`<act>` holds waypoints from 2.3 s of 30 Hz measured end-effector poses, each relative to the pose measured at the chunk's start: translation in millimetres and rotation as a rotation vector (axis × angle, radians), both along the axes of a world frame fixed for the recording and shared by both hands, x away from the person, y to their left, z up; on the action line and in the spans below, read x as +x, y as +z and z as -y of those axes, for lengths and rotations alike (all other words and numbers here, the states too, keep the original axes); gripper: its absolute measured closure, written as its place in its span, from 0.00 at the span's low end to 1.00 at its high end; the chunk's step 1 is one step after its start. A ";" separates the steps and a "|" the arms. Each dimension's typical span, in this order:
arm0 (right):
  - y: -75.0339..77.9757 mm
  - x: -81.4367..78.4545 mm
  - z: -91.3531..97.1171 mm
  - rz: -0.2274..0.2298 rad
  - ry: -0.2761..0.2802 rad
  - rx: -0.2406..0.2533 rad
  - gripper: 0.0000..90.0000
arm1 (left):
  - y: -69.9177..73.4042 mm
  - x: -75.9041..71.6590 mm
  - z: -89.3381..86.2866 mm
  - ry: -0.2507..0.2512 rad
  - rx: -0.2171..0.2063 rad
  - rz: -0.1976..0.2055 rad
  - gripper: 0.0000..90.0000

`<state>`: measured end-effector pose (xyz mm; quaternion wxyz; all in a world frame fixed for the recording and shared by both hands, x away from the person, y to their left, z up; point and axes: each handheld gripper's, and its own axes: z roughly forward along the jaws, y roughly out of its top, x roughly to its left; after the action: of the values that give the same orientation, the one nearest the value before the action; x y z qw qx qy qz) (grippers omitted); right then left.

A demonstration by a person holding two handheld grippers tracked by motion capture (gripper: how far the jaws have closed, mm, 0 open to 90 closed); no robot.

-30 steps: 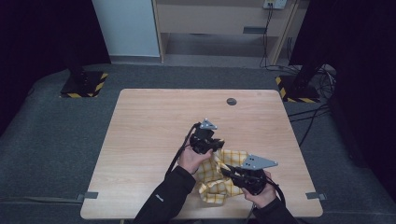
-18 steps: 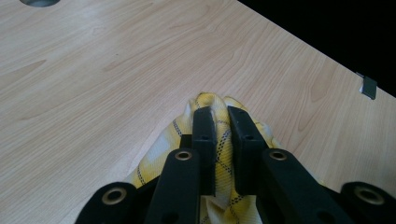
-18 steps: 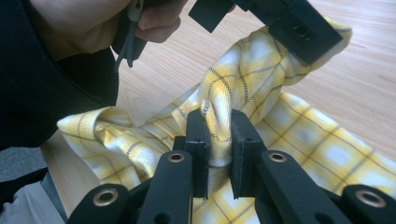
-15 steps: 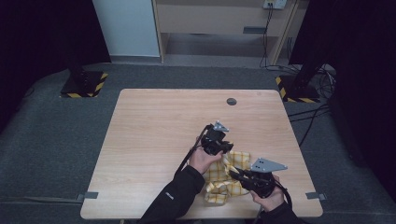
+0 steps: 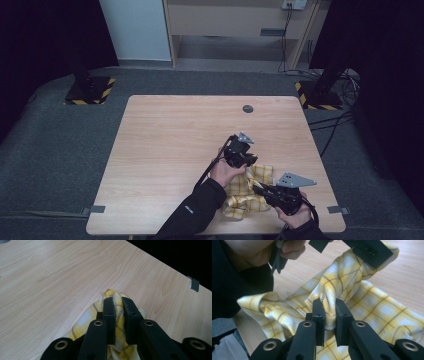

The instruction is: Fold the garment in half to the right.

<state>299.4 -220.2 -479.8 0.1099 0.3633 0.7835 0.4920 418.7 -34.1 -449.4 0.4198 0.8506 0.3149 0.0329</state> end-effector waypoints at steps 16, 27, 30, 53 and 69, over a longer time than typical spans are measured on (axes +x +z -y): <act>5.4 -11.0 13.6 -0.013 -0.030 0.034 0.90 | 3.1 -3.5 12.2 -0.037 -0.021 -0.009 0.84; -2.6 -13.9 24.1 -0.058 -0.076 0.026 0.90 | 3.0 0.0 -4.8 -0.012 -0.114 0.070 0.46; -3.6 -14.5 25.8 -0.065 -0.084 0.022 0.89 | 2.6 1.4 -13.5 0.026 -0.086 0.110 0.43; -10.0 -16.0 35.8 -0.061 -0.115 -0.022 0.72 | -49.5 9.0 -29.1 0.058 0.195 0.195 0.29; -22.7 9.9 -8.6 -0.003 -0.001 -0.128 0.45 | -54.3 5.4 -28.1 0.021 0.166 0.194 0.28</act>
<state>309.3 -211.7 -502.5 0.1320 0.3566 0.8133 0.4404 424.0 -6.0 -503.7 0.3759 0.8720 0.2778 0.1453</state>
